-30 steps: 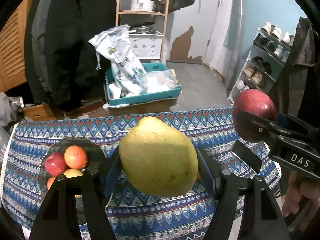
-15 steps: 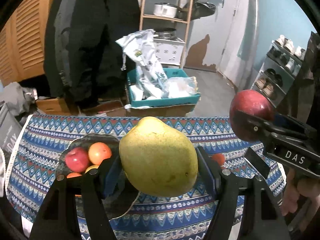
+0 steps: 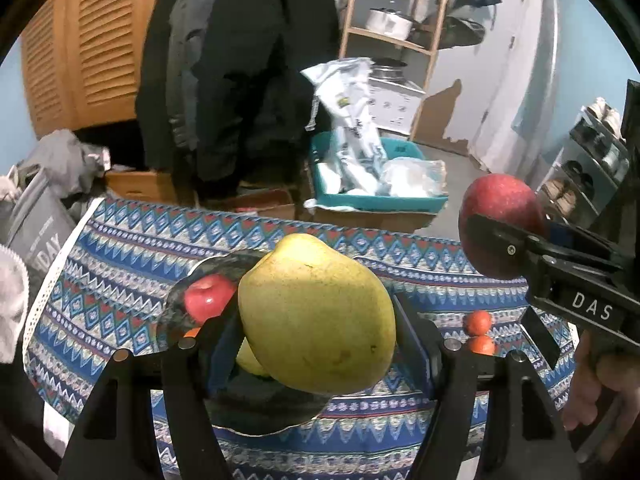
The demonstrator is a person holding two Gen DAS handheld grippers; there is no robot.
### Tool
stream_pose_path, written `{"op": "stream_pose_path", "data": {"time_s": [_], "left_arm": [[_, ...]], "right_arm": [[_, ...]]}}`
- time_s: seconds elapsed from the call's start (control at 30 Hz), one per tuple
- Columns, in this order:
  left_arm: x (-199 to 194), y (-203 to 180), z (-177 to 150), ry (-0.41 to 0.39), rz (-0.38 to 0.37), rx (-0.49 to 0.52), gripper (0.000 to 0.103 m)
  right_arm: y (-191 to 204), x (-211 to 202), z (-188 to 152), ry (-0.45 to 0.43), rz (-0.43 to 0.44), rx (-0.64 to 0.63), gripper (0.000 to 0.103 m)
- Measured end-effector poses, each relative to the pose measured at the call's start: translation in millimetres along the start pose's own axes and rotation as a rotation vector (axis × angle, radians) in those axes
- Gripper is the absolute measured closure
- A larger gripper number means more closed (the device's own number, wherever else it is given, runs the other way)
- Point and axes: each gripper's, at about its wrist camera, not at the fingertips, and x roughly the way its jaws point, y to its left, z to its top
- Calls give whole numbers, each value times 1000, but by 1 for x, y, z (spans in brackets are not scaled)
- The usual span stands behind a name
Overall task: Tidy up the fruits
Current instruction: 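Lower the pear into the bowl with the left tool while the right tool lowers the apple there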
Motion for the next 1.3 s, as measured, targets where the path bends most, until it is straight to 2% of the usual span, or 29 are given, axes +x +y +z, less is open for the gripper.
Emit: {"op": "stream_pose_path", "data": {"time_s": [0.17,0.57,1.0,1.3], "left_arm": [[7,21,-8,20,29,-21,31],[50,63,-40,151,90,-89,31],[80,78,-60,249,105,-135,31],[96,83,-69,305,125,-145,31]], "right_arm": [[17,24,3,38,35,-2,29],[53,92,-13,173,119,-12,29],[68,137,-38,293,117,-66,29],[69,153,-52,355,115,-82,29]]}}
